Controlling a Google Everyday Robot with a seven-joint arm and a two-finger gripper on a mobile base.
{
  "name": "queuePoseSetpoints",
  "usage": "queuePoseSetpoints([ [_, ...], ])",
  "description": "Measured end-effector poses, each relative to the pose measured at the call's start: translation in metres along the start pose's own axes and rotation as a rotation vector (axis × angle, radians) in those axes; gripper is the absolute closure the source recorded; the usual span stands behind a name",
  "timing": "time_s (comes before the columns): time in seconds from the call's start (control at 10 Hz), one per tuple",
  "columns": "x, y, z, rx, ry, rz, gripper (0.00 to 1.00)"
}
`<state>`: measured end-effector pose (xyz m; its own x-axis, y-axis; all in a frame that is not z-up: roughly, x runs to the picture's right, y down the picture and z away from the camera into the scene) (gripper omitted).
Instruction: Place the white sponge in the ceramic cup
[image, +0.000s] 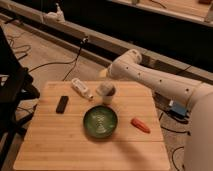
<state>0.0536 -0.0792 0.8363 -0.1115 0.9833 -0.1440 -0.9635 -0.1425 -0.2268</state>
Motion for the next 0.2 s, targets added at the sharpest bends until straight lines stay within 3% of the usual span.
queuePoseSetpoints([
  [0.2,-0.0145,-0.0036,-0.0148,-0.005,-0.035,0.025,0.29],
])
